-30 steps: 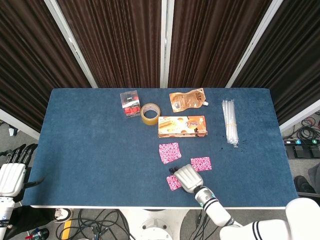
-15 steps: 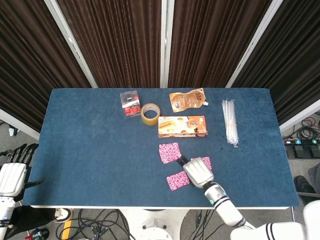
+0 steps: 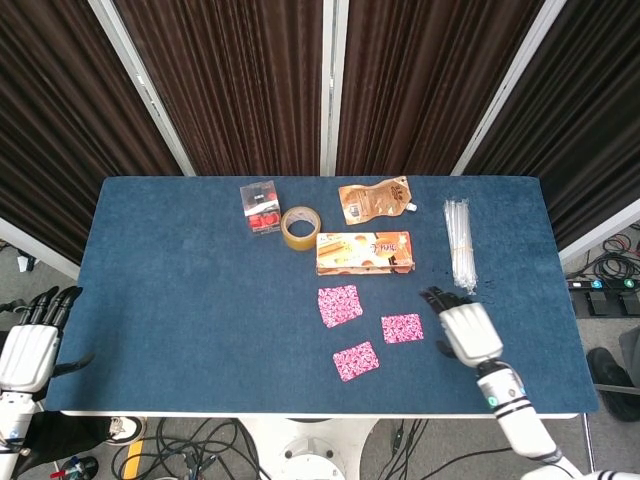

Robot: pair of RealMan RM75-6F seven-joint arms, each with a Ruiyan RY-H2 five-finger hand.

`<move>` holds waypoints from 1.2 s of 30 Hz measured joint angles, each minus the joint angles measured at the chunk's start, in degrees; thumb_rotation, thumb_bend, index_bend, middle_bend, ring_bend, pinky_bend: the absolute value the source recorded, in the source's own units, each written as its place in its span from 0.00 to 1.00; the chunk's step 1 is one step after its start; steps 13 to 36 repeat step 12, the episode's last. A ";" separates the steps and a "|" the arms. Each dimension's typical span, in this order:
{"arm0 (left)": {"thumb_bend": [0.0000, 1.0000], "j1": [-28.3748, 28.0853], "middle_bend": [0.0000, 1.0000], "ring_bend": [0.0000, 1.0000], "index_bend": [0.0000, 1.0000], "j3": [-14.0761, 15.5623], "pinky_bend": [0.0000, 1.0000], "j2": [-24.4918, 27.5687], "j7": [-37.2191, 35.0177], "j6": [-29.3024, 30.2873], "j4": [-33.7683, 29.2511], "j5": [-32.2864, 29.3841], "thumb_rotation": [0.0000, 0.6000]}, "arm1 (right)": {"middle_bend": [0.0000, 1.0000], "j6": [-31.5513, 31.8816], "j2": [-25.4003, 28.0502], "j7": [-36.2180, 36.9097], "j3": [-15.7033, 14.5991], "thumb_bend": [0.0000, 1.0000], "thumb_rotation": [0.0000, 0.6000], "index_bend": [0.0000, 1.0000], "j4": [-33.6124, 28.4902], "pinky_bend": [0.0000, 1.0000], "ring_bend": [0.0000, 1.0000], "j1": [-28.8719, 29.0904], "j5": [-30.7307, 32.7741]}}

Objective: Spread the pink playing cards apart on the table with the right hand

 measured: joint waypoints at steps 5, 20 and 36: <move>0.00 0.07 0.07 0.00 0.06 -0.06 0.10 0.65 0.89 0.46 -1.52 0.16 1.00 | 0.00 3.58 1.55 4.03 -1.13 0.08 1.00 0.00 6.59 0.00 0.00 -5.57 -1.84; 0.00 -0.19 0.07 0.00 0.06 -0.09 0.10 1.72 2.89 0.43 -3.47 0.50 1.00 | 0.00 6.03 1.87 8.37 -0.40 0.08 1.00 0.00 10.77 0.00 0.00 -9.83 -2.25; 0.00 -0.19 0.07 0.00 0.06 -0.09 0.10 1.72 2.89 0.43 -3.47 0.50 1.00 | 0.00 6.03 1.87 8.37 -0.40 0.08 1.00 0.00 10.77 0.00 0.00 -9.83 -2.25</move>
